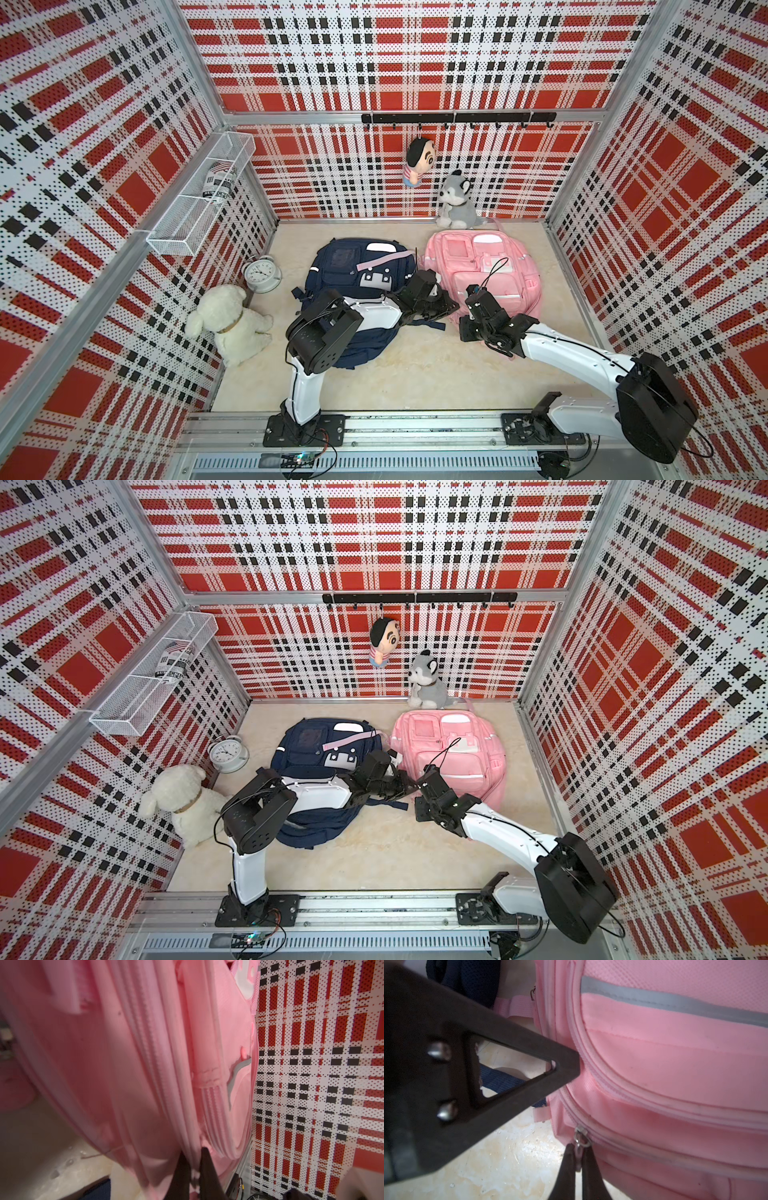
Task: Zip up the backpack
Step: Zip the zipper on the backpack.
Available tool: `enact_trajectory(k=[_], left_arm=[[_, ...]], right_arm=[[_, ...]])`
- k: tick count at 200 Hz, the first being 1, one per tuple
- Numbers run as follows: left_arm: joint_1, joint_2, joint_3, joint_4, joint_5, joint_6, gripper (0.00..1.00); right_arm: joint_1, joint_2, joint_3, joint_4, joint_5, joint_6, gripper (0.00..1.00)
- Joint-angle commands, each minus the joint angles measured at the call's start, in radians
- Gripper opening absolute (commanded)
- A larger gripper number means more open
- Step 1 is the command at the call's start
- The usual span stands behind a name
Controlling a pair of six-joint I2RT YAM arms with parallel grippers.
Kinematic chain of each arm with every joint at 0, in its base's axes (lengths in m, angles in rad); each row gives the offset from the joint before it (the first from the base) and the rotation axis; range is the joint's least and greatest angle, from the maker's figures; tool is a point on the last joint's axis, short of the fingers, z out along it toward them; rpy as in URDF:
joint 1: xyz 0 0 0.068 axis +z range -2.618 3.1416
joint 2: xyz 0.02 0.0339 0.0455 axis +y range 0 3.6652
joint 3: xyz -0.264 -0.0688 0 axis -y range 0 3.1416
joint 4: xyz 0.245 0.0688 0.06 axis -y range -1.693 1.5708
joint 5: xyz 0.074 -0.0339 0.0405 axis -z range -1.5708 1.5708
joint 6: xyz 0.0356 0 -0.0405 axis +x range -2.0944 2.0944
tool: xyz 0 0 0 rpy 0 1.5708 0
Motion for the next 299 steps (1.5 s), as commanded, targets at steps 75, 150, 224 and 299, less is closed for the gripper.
enact_trajectory(k=[75,150,224,299], left_arm=[[0.112,0.017,0.033,-0.007,-0.035,0.085,0.00],[0.195,-0.042,0.033,-0.006,-0.023,0.119,0.00],[0.212,-0.049,0.044,-0.009,-0.009,0.136,0.00],[0.152,-0.074,0.030,0.001,-0.032,0.140,0.46]], right_arm=[[-0.018,-0.054,0.035,-0.211,0.144,-0.060,0.00],[-0.140,-0.087,0.077,-0.318,0.189,-0.082,0.00],[-0.193,-0.045,0.112,-0.331,0.204,-0.095,0.00],[-0.192,-0.118,0.064,-0.181,0.107,-0.097,0.00]])
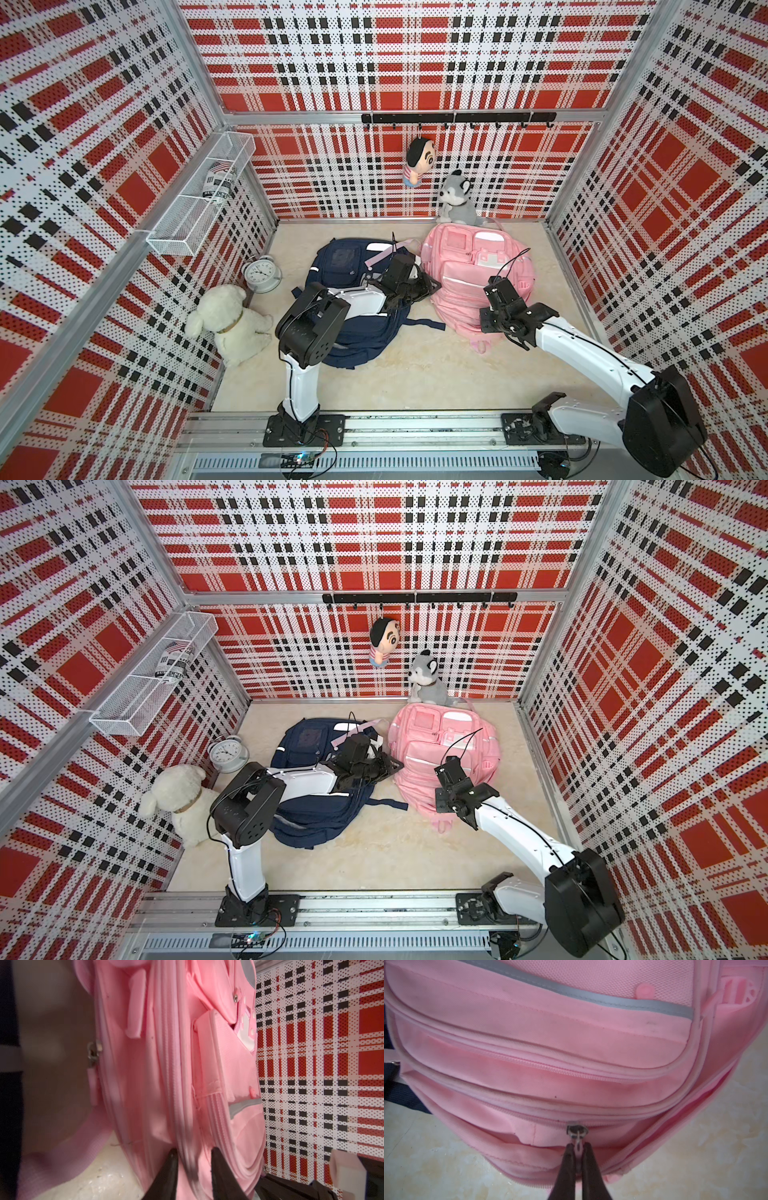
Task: Zip up the backpack
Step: Zip the zipper on the backpack.
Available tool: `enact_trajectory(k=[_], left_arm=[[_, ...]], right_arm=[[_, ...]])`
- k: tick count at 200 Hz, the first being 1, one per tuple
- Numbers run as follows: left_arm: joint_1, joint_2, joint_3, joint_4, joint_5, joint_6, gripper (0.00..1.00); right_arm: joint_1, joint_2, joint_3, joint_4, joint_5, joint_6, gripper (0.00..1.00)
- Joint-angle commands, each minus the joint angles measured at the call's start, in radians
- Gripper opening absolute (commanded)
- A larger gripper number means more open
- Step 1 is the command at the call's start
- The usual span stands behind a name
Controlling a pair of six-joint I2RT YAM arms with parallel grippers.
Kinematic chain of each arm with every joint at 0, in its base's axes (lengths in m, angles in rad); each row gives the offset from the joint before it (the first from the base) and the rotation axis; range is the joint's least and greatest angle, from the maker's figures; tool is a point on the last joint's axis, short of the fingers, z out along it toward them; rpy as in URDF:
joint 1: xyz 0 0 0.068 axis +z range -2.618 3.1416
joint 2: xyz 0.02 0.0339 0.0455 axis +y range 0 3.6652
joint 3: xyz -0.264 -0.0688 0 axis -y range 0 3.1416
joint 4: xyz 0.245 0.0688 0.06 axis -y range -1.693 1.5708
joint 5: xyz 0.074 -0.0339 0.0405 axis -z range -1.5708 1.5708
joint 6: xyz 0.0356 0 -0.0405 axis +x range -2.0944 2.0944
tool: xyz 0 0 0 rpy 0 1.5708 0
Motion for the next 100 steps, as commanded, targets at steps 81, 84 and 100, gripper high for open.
enact_trajectory(k=[81,84,100], left_arm=[[-0.122,-0.159,0.030,-0.154,-0.216,0.053,0.63],[-0.128,-0.161,0.031,-0.157,-0.221,0.050,0.63],[-0.175,-0.167,0.034,-0.164,-0.246,0.031,0.64]], right_arm=[[-0.006,-0.058,-0.049,0.112,-0.049,-0.013,0.00],[-0.007,-0.057,-0.049,0.115,-0.048,-0.015,0.00],[-0.007,-0.050,-0.049,0.127,-0.050,-0.019,0.00]])
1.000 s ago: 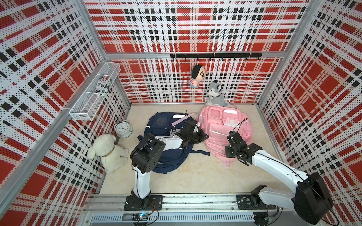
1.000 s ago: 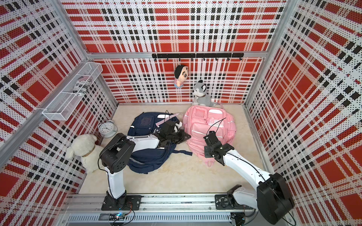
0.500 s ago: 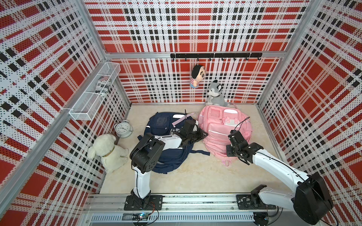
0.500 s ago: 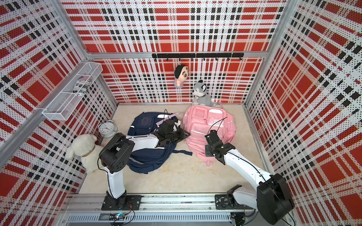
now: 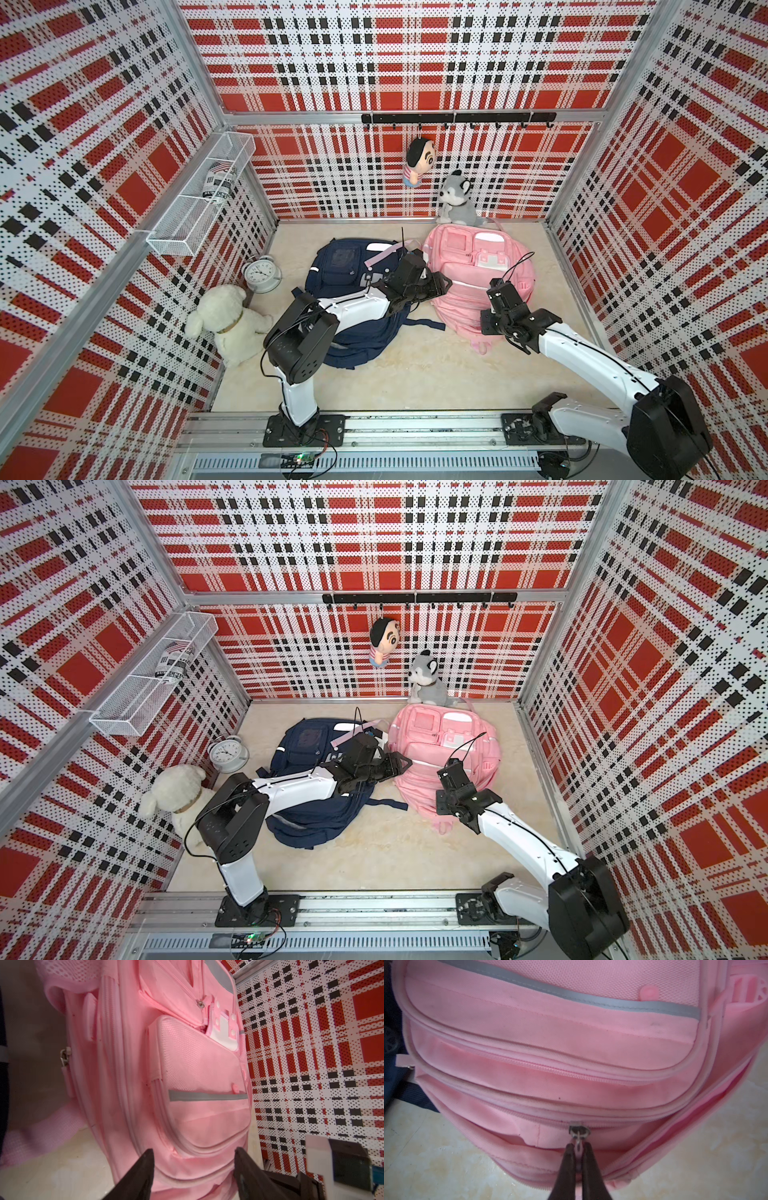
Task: Zip up the backpack
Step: Zip the zipper on the backpack.
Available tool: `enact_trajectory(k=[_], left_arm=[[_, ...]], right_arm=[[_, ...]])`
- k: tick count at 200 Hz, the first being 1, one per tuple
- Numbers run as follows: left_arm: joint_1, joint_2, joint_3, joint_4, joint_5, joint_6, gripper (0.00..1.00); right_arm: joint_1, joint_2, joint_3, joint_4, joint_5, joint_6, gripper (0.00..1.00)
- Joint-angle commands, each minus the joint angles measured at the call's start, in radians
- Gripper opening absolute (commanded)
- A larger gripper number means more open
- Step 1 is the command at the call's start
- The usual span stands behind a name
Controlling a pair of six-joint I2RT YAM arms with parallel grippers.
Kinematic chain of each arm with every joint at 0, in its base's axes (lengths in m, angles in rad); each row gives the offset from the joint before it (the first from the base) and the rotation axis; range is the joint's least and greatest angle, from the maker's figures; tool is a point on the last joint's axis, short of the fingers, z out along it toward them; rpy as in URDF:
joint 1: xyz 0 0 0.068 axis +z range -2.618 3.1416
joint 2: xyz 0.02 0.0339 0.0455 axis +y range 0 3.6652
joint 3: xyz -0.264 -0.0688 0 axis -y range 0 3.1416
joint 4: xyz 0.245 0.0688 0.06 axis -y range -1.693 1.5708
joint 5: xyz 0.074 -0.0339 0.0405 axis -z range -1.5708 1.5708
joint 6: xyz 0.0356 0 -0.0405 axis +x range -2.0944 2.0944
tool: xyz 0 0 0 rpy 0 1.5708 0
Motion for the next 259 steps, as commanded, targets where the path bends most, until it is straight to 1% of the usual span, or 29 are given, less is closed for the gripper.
enact_trajectory(k=[1,24,61,99,148,200,238,259], left_arm=[[-0.054,-0.034,0.015,-0.039,-0.060,-0.020,0.64],[-0.116,-0.006,0.041,-0.035,-0.070,-0.060,0.64],[-0.161,0.042,0.067,-0.037,-0.054,-0.133,0.63],[-0.205,0.081,0.116,-0.113,-0.045,-0.129,0.63],[-0.200,0.100,0.101,-0.096,-0.058,-0.170,0.63],[-0.170,0.104,0.090,-0.070,-0.074,-0.194,0.62],[-0.151,0.121,0.087,-0.048,-0.049,-0.197,0.57],[-0.145,0.137,0.084,-0.034,-0.028,-0.205,0.53]], right_arm=[[-0.004,-0.021,0.001,0.067,-0.018,-0.014,0.00],[-0.004,-0.007,0.002,0.084,-0.022,-0.018,0.00],[-0.005,-0.004,0.008,0.088,-0.020,-0.026,0.00],[-0.005,-0.009,0.007,0.093,-0.010,-0.035,0.00],[-0.002,-0.030,-0.002,0.099,-0.031,-0.051,0.00],[0.005,-0.070,-0.028,0.096,-0.043,-0.064,0.00],[0.021,-0.073,-0.029,0.104,-0.046,-0.067,0.00],[0.040,-0.075,-0.021,0.108,-0.043,-0.070,0.00]])
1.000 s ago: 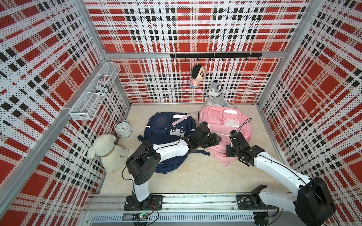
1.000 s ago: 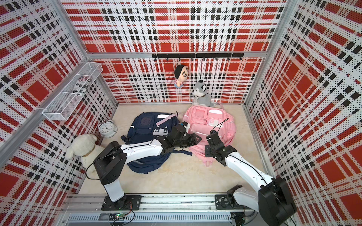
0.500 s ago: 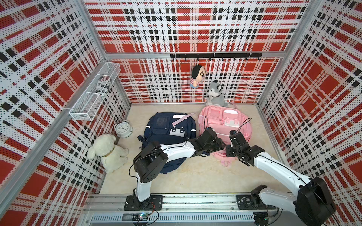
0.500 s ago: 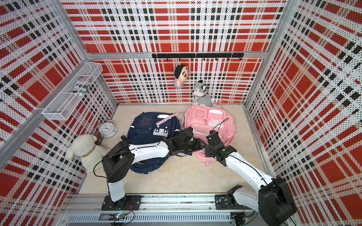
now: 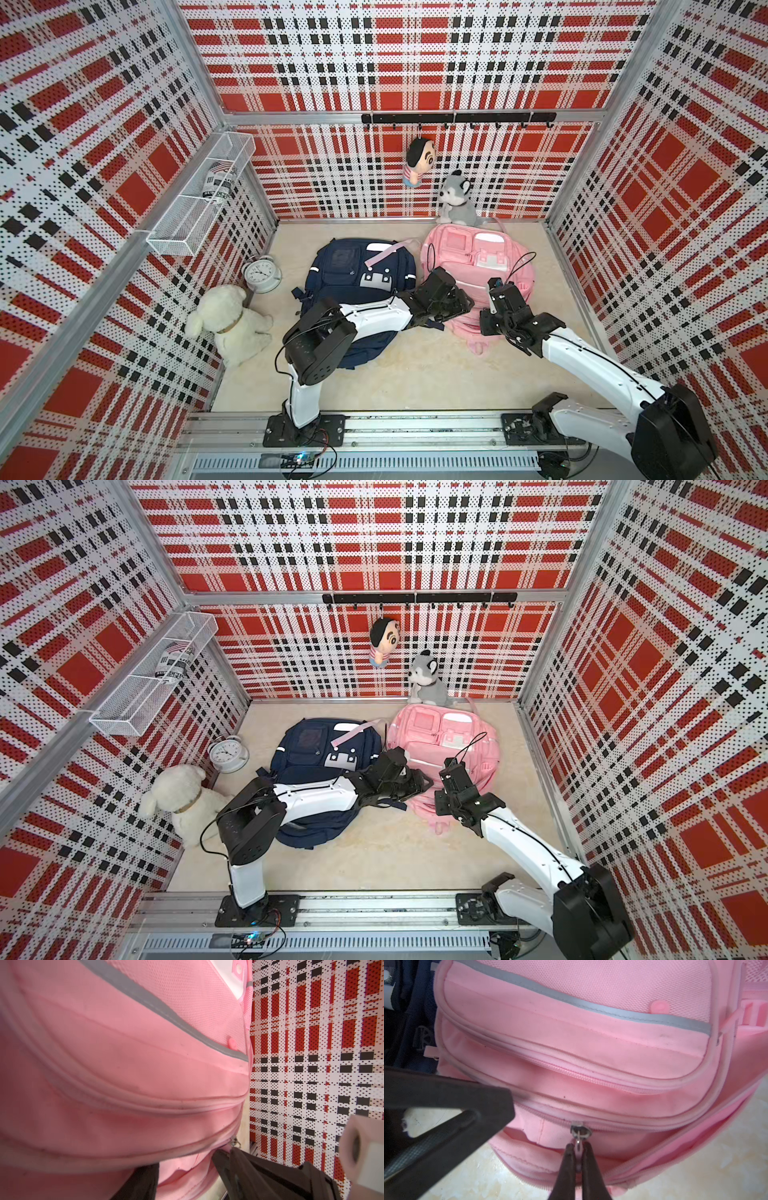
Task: Zip up the backpack
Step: Zip the zipper on the backpack.
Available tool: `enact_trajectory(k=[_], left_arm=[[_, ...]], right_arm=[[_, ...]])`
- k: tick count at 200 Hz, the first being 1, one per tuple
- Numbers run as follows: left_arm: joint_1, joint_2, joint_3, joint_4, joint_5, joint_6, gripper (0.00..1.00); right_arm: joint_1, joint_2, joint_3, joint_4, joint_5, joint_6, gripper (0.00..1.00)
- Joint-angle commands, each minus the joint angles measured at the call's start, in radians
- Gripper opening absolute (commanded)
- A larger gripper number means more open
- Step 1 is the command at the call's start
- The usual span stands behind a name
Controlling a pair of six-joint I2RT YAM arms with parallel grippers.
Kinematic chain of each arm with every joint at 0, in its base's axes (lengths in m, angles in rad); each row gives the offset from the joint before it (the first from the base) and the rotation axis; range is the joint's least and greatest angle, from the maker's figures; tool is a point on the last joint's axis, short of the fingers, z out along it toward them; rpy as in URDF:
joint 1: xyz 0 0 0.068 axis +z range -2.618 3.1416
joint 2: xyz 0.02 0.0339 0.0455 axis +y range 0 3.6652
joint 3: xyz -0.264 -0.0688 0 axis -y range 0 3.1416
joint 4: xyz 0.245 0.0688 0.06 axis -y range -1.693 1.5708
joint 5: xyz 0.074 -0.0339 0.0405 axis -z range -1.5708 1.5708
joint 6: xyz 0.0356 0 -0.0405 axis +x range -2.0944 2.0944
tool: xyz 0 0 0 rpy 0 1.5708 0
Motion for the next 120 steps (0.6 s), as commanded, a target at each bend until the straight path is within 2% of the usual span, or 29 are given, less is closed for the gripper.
enact_trajectory(k=[1,26,79,101,120], left_arm=[[0.011,0.037,-0.007,0.040,0.018,-0.003,0.52],[0.023,0.045,-0.019,0.059,0.028,-0.005,0.45],[0.047,0.031,-0.044,0.072,0.031,-0.004,0.42],[0.053,0.030,-0.049,0.075,0.031,-0.006,0.43],[0.059,0.025,-0.062,0.079,0.028,-0.018,0.49]], right_arm=[[0.026,-0.030,0.008,0.053,-0.006,-0.015,0.00],[0.045,-0.034,0.010,0.049,0.001,-0.016,0.00],[0.069,-0.053,-0.002,0.045,0.006,-0.014,0.00],[0.087,-0.053,-0.004,0.043,0.014,-0.013,0.00],[0.113,-0.048,-0.005,0.037,0.041,-0.002,0.00]])
